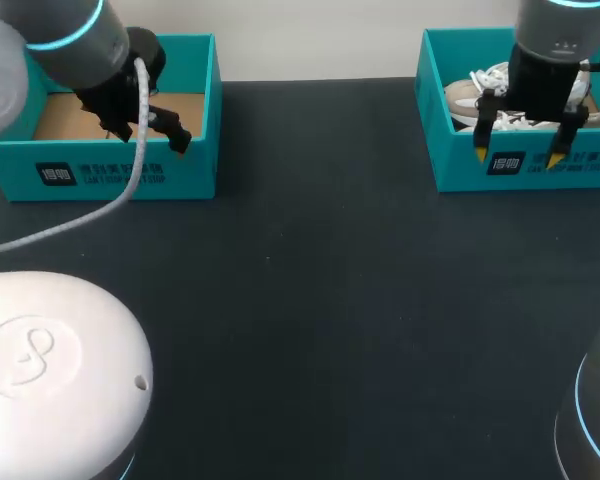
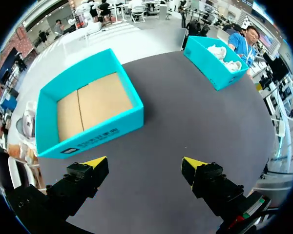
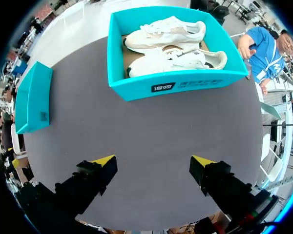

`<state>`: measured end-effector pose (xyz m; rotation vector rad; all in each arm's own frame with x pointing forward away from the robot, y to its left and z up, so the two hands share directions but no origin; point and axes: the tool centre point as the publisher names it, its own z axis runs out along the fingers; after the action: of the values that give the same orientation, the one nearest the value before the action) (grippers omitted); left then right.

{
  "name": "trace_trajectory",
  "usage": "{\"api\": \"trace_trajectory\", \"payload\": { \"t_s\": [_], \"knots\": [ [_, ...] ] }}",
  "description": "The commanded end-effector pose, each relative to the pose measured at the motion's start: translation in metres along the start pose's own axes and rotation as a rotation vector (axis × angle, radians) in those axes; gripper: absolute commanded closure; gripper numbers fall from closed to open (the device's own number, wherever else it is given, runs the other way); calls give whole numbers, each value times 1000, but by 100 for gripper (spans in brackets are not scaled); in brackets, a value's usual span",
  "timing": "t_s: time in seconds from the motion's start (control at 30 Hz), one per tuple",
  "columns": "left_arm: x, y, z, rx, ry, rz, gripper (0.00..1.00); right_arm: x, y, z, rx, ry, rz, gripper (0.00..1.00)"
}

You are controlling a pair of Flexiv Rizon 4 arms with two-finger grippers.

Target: Take the shoe out of the shoebox, open the shoe tongue, remove and reinsert the insole, then place the shoe into the shoebox

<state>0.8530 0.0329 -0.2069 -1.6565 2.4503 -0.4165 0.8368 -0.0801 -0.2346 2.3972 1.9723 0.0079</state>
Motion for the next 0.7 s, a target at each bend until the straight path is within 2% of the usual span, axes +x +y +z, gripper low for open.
{"api": "trace_trajectory", "payload": {
  "t_s": [0.03,0.4,0.7],
  "knots": [
    [-11,-6,-6,-77,9,-51,0,-13,-2,-2,-24,31,-33,0],
    [-32,3,-14,-98,6,-152,0,-41,-12,0,-17,-24,-93,0],
    [-46,12,-11,-125,15,-242,0,-53,-11,9,-8,-32,-141,0]
  ]
}}
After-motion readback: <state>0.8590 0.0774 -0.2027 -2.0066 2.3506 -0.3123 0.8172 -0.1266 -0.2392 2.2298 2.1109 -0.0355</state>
